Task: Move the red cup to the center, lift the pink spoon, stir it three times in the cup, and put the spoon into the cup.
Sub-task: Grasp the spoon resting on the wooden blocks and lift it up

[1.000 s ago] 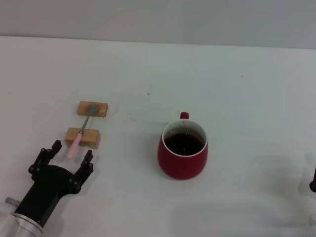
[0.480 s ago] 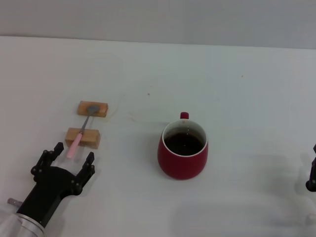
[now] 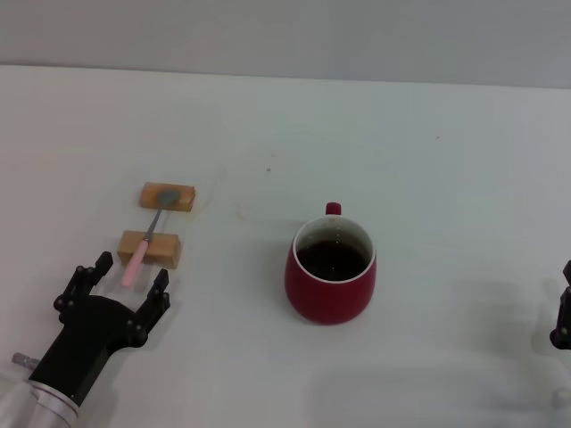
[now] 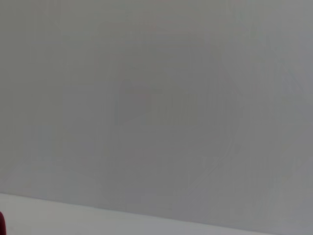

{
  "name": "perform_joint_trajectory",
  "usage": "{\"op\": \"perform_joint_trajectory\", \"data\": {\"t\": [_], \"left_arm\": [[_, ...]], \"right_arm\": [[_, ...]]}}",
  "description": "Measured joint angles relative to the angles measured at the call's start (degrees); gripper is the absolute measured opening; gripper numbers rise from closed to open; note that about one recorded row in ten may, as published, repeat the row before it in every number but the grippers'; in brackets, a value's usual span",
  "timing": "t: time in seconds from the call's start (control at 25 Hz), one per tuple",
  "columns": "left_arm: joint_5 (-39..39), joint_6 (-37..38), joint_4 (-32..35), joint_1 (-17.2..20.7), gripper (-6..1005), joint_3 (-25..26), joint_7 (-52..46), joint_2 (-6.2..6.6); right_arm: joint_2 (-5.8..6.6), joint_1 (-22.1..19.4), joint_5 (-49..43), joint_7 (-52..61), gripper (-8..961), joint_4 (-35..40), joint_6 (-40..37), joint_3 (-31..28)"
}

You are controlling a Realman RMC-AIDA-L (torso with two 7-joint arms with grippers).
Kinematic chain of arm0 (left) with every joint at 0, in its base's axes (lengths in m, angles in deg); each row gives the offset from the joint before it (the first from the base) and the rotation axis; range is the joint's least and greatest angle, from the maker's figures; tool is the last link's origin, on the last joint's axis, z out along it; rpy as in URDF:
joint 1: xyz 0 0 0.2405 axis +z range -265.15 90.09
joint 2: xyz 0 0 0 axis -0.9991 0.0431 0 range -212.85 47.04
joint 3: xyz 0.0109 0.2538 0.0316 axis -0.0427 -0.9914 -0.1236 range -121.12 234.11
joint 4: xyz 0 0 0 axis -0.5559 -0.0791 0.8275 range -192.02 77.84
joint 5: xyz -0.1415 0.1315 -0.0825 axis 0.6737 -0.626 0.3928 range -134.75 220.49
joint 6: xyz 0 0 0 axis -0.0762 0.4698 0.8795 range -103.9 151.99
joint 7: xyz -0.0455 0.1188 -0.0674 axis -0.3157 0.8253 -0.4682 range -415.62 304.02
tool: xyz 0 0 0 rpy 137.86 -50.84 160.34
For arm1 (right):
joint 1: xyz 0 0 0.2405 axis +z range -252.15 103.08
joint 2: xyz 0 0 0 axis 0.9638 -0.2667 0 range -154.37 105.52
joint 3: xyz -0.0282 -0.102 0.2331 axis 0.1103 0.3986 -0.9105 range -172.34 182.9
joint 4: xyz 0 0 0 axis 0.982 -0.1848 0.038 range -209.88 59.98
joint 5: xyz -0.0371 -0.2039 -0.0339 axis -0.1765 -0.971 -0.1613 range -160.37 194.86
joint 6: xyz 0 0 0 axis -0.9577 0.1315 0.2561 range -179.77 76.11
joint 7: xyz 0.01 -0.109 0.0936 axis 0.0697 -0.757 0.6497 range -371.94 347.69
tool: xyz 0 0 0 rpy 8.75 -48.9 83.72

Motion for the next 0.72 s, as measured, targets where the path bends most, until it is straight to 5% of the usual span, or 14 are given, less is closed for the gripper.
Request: {"op": "perform_joint_trajectory", "data": {"t": [0.56,0.72], "left_arm": [[-0.19,0.42,0.0,-0.08,677,0.05,0.58,0.0],[-0.21,0.45,0.0,-0.19,588,0.0,0.56,0.0]], "right_arm": [[0.04,-0.26,0.0,0.0,-1,0.04,0.09,0.18],[0.06,-0.24,0.0,0.0,-1,0.04,0.09,0.43]]}}
